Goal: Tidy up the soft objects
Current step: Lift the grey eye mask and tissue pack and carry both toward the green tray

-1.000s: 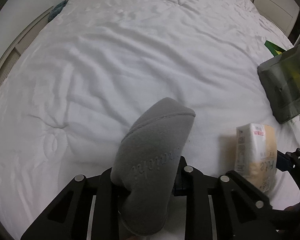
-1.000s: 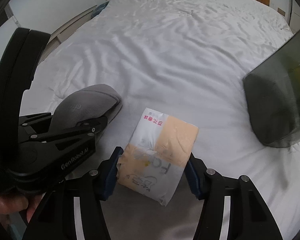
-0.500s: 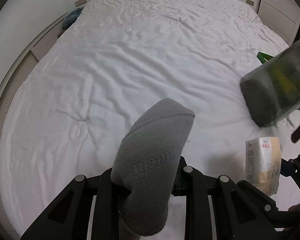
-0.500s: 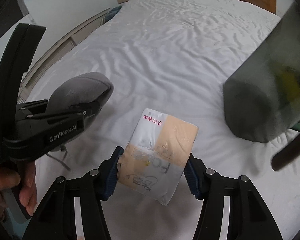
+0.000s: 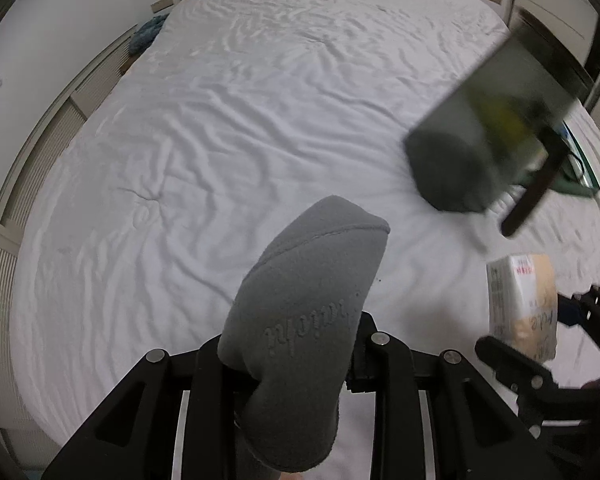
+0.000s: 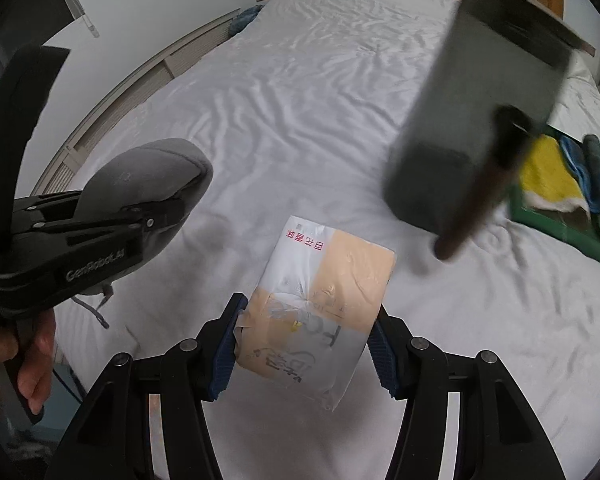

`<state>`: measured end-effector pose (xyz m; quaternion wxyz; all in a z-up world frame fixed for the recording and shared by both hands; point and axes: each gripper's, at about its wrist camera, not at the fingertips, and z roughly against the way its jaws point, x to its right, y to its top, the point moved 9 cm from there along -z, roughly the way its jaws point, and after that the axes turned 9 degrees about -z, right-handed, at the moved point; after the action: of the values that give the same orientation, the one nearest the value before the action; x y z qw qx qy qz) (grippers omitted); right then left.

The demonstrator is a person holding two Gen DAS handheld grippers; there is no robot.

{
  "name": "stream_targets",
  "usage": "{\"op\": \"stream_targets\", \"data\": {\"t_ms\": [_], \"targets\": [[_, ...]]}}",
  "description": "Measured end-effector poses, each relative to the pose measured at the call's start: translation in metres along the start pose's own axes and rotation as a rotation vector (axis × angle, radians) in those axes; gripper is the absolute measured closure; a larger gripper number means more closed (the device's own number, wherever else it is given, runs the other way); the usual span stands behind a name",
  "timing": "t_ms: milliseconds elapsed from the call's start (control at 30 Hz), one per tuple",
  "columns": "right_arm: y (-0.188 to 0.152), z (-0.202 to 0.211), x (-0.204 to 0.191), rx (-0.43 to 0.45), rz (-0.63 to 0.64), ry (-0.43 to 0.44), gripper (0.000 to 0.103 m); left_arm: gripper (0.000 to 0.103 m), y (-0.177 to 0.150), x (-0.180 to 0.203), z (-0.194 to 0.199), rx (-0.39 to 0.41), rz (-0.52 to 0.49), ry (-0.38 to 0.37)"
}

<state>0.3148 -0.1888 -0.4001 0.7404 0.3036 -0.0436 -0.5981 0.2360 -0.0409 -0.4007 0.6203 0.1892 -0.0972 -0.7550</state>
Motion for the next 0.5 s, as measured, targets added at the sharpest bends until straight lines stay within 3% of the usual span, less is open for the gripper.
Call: {"op": "stream_targets", "data": {"t_ms": [267,500], "targets": [[-0.02,0.047,0.068,-0.031,-0.006,-0.05,0.047,0.078,-0.009,0.086,0.012,-0.05,-0.028,-0.077],[-0.035,0.092,0.152,-0.036,-0.06,-0.127,0.047,0.078,0.011,0.175,0.015,-0.063,-0.088,-0.157]]}}
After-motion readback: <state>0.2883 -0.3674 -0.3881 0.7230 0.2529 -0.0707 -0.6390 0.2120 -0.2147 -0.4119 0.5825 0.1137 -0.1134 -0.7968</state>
